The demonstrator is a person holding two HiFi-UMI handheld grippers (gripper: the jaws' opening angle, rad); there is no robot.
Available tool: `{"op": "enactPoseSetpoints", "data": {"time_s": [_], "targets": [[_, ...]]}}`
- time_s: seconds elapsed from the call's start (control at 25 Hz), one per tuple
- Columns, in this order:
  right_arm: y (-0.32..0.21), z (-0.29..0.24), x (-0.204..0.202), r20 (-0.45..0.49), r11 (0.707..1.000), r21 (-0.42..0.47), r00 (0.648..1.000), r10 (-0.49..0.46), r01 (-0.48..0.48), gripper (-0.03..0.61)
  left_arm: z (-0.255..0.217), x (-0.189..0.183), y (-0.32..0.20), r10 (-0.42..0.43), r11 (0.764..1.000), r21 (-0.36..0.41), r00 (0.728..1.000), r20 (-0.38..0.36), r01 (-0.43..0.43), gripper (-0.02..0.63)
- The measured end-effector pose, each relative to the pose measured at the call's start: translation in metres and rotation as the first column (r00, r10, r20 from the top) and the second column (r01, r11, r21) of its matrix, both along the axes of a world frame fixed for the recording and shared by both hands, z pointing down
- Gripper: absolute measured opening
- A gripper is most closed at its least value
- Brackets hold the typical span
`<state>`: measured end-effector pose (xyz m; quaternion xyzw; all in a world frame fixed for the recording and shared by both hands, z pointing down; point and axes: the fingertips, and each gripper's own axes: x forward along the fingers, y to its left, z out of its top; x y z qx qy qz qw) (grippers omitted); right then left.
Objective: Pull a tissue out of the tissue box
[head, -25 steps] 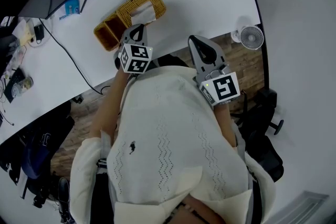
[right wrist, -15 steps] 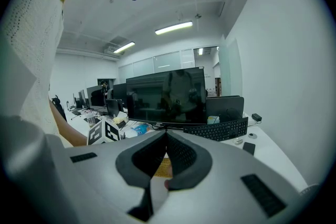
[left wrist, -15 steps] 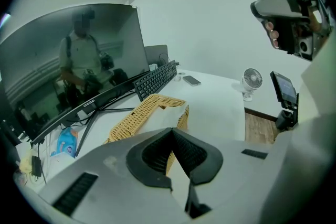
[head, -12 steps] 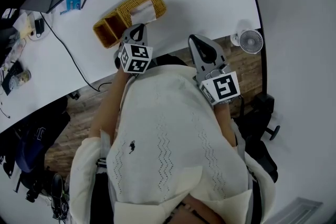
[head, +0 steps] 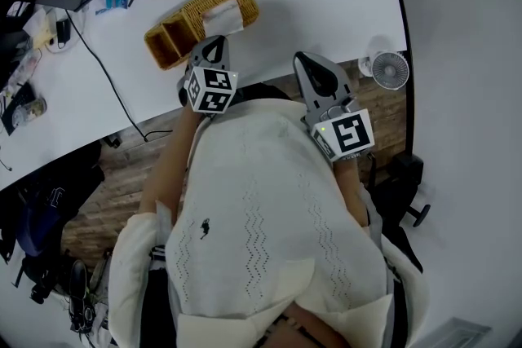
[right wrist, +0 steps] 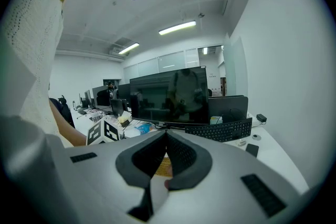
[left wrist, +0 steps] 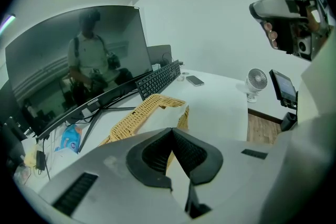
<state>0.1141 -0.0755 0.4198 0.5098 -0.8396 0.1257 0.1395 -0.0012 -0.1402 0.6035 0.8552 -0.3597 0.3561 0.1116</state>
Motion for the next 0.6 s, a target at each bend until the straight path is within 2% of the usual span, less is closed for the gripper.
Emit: {"op": "enactPoseSetpoints", "data": {"time_s": [0.6], "targets": [[0.0002,0.0043,0.0009,0.011,0.994,0.009,0.994,-0.112,0.112,0.002,-0.0050,-0.0058,0.0065,-0.109,0.994,0.030,0.994,0.004,0.109,0.012]]}}
